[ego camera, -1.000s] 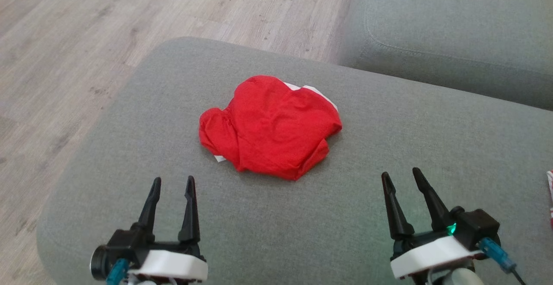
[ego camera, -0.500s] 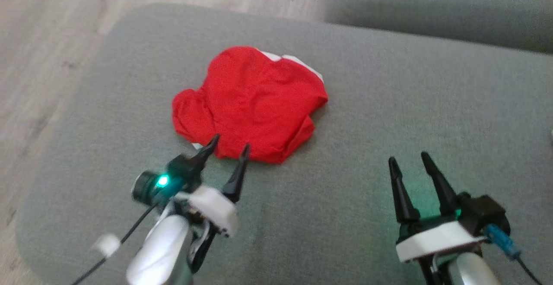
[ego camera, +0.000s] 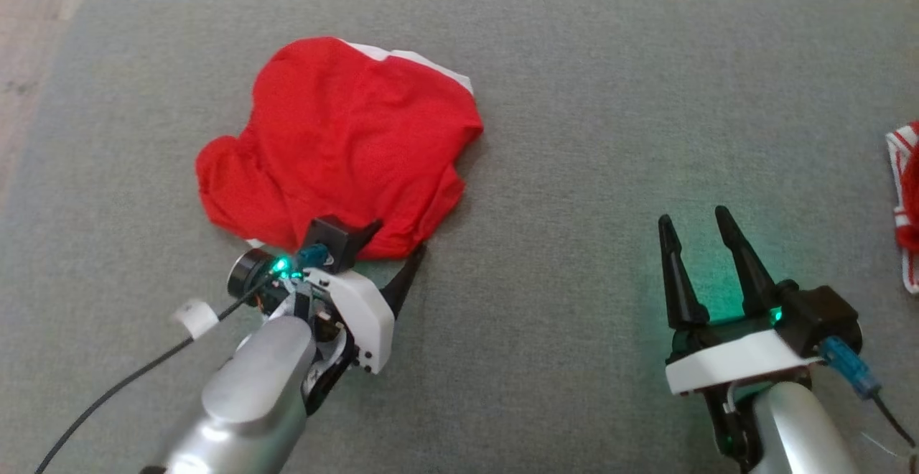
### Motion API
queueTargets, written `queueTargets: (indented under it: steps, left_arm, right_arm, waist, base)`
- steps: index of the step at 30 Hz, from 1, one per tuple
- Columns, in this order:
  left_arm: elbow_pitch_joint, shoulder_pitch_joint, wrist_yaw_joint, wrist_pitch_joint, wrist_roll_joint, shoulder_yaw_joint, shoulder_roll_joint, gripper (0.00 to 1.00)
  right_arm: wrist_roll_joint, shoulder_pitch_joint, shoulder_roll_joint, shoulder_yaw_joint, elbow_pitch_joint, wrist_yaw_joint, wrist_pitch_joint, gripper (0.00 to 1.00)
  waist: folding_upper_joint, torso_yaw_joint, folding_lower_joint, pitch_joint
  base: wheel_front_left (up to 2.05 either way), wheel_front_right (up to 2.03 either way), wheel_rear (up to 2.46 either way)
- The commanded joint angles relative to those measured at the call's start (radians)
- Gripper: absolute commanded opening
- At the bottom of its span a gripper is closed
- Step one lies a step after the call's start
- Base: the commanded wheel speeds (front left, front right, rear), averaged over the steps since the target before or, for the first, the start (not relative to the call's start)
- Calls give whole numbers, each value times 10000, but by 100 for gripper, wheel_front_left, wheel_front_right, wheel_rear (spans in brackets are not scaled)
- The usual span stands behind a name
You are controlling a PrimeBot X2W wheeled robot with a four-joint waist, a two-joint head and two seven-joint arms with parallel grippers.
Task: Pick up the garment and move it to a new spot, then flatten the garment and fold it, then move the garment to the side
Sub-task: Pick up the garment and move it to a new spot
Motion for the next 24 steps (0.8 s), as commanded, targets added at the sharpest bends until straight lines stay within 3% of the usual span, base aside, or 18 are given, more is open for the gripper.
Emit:
queueTargets:
  steps: [1,3,4,5,16,24]
  left_arm:
    - [-42,-430,19,114,-172,211,279,100]
    - [172,-525,19,246,-297,71,292,100]
    - [251,-568,19,241,-349,28,301,73]
    - [304,-618,19,178,-385,-5,313,0]
    - [-549,-1008,18,-2051,-498,-271,451,0]
    - [-2629,-949,18,-2200,-517,-946,496,0]
  right_arm:
    - [36,-306,-41,199,-361,-7,-109,100]
    - [57,-330,-41,184,-353,-7,-109,100]
    - [67,-342,-41,182,-341,-7,-109,100]
    - [78,-358,-41,178,-325,-7,-109,100]
    - [369,-258,-41,191,-124,-7,-109,100]
    - [683,-84,-41,-99,-125,-7,-109,100]
  waist:
    - [0,-130,-2,101]
    - [0,-167,-2,97]
    - [0,-181,-2,86]
    - [0,-190,-2,61]
    - [0,-364,-2,-981]
    - [0,-940,-2,-1539]
  base:
    - [0,0,0]
    - [0,0,0]
    - [0,0,0]
    - [0,0,0]
    - [0,0,0]
    - [0,0,0]
